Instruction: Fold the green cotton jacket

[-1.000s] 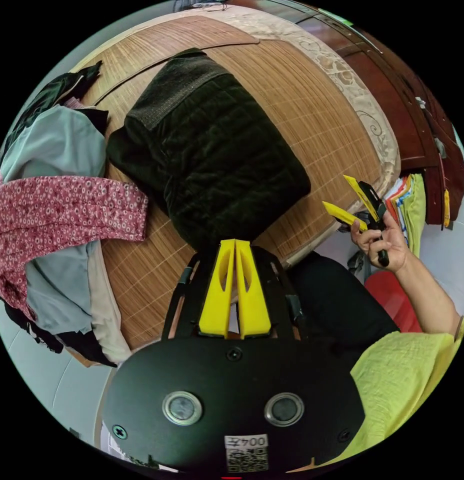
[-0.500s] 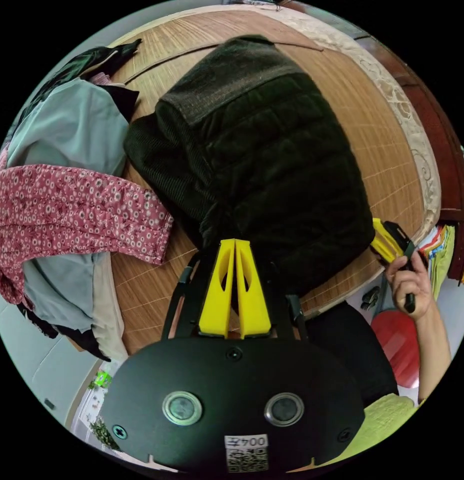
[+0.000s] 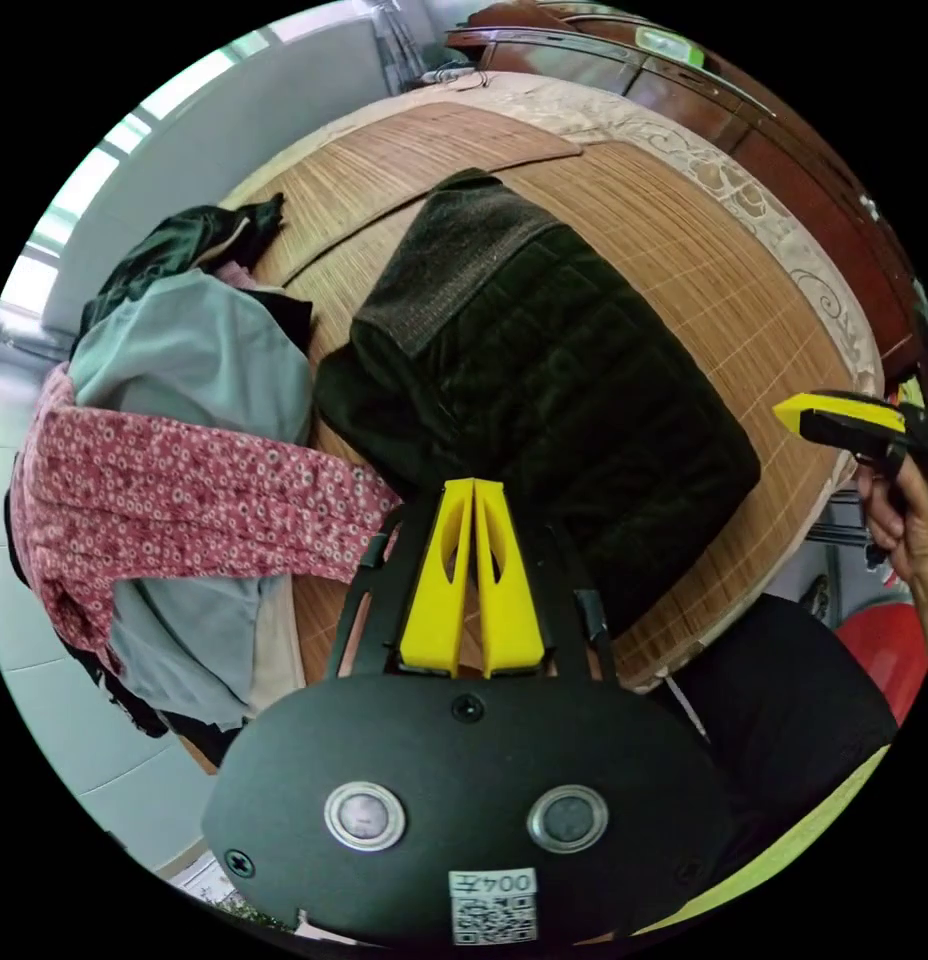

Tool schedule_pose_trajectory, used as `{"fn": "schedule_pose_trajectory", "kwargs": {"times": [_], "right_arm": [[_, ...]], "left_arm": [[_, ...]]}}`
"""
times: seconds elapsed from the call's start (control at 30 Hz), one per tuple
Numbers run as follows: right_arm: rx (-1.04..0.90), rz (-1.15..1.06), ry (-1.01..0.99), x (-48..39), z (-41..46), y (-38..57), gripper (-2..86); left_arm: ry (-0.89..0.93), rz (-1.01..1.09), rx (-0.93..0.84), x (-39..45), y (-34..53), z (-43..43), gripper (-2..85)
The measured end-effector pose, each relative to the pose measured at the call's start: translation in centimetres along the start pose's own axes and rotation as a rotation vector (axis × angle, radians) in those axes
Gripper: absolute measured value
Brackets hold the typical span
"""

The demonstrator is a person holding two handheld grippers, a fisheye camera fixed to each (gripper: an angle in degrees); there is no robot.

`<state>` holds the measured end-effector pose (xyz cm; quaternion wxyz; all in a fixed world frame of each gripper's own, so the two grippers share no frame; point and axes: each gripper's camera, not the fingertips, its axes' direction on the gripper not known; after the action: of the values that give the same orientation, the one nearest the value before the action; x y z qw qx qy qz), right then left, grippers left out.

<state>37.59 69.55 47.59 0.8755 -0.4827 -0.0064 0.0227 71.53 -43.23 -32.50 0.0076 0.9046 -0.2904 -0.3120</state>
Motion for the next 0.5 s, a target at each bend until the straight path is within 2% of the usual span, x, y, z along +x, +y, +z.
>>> {"fn": "schedule_pose_trajectory", "kwargs": {"times": [0.1, 0.17, 0.3, 0.5], "right_arm": [[-0.090, -0.204, 0.205, -5.5, 3.1, -3.6, -0.7], [-0.179, -0.301, 0.276, -7.7, 5.9, -5.1, -0.7], [-0.337, -0.540, 0.439, -11.6, 10.6, -6.5, -0.7], [-0.392, -0.629, 0.523, -15.2, 11.3, -6.9, -0.7]], "left_arm": [[0.010, -0.062, -0.026, -1.1, -1.5, 1.7, 0.5], [0.040, -0.112, -0.123, -2.4, -1.7, 4.3, 0.5], [0.158, -0.161, -0.091, -4.2, -1.1, 5.5, 0.5], [0.262, -0.182, 0.009, -6.0, 0.8, 5.4, 0.5]]}}
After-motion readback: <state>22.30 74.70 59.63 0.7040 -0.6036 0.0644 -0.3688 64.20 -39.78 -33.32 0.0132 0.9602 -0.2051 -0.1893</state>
